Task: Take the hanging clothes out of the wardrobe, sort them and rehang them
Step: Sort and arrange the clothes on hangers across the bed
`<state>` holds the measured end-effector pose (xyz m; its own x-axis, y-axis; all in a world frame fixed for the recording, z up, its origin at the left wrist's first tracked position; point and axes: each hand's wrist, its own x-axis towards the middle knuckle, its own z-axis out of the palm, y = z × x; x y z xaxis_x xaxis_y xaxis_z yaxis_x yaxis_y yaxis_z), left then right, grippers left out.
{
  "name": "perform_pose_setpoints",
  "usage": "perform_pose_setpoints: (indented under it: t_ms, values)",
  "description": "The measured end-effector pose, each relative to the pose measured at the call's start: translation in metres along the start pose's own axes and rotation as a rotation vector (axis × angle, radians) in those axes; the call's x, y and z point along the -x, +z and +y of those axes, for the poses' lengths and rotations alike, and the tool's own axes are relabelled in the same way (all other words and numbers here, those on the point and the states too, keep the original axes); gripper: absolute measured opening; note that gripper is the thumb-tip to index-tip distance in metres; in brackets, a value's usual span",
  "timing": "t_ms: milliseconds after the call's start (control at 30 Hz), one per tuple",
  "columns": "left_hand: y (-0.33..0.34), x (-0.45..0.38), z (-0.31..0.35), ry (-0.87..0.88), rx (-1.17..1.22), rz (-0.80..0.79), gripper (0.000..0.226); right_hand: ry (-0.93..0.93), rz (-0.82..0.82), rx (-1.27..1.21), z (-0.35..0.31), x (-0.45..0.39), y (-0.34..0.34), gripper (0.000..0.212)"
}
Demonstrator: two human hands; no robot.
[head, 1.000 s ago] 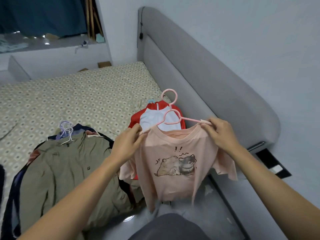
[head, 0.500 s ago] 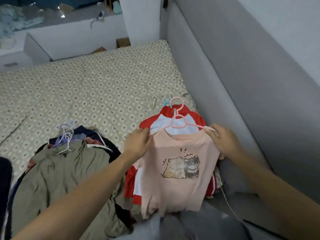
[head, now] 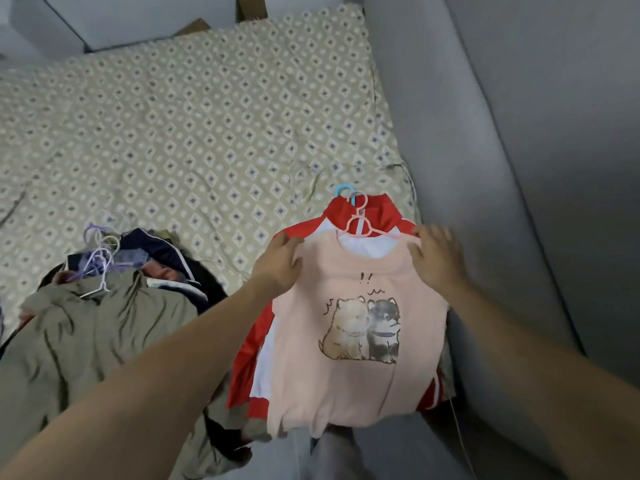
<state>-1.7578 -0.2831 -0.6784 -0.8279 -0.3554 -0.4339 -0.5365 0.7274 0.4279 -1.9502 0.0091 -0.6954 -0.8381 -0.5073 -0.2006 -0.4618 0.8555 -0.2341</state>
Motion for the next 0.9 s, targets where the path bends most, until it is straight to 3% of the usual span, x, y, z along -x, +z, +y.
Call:
perform_pose_setpoints:
  t_ms: [400,600,900]
  values:
    - [-0.057,0.115,-0.095,-0.153,-0.031,0.144,0.054,-0.250,-0.230,-0.165,-0.184,0.035,0.010,0.047]
    - [-0.086,0.200,-0.206,-0.335,0.013,0.195,0.066,-0.406,-0.292,-0.167,-0.312,0.068,0.036,0.047]
    - [-0.105,0.257,-0.405,-0.487,0.050,0.169,0.056,-0.460,-0.478,-0.167,-0.479,0.095,0.115,0.051]
